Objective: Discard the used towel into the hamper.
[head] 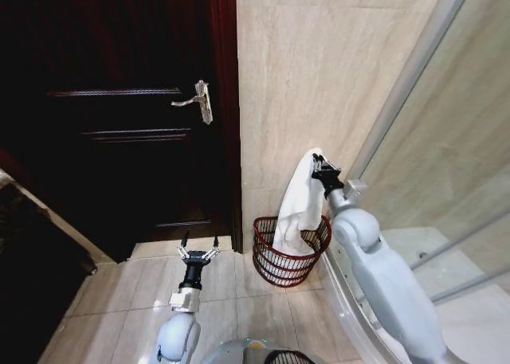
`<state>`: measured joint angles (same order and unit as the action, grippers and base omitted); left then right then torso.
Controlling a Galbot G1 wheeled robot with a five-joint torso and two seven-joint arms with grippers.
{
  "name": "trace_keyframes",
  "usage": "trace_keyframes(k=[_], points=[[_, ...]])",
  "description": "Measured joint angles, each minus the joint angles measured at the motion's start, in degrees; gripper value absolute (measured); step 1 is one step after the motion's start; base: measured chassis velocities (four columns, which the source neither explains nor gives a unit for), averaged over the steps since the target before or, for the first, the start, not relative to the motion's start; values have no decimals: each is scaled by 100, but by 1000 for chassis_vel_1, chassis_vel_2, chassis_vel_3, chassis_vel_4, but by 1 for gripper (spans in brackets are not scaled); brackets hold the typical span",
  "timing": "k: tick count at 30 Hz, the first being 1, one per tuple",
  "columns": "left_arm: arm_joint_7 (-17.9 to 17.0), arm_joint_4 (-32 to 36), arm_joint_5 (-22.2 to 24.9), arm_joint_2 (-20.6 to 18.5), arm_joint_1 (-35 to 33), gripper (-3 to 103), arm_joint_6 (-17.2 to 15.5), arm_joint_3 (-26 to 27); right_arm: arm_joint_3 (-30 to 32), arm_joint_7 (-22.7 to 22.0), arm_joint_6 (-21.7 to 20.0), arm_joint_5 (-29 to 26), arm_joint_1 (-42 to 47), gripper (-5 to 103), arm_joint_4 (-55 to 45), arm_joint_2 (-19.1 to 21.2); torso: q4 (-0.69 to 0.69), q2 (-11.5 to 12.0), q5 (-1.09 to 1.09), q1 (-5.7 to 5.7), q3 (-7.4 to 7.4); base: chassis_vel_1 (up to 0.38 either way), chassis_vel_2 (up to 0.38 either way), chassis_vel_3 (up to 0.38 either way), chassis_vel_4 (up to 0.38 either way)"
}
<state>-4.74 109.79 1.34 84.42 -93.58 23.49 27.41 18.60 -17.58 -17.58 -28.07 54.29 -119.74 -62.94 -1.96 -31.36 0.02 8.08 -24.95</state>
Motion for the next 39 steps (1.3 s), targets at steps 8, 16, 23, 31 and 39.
trace_keyframes(k=[8,16,23,31,39], points=[[-5,-87,-19,75,-35,100,90,-42,481,385,72,156,730,2,-377,-237,0,-7,-1,3,-5,7,-17,-8,10],[-2,-82,-117,110,5,100,85,-70,449,581,154,100,441,2,2,-476,0,-10,-2,6,-8,0,0,0,0],[3,-11,-236,210,-25,100,7,-98,294,497,317,86,240,2,658,-836,-2,-13,-1,7,-9,0,0,0,0],[8,100,-261,224,-72,100,-88,-83,223,332,222,-302,443,2,1149,-719,0,-15,-2,8,-10,0,0,0,0],[-23,93,-233,235,-135,100,3,-52,75,323,340,-307,531,2,1739,-684,-2,-16,-1,8,-11,0,0,0,0]])
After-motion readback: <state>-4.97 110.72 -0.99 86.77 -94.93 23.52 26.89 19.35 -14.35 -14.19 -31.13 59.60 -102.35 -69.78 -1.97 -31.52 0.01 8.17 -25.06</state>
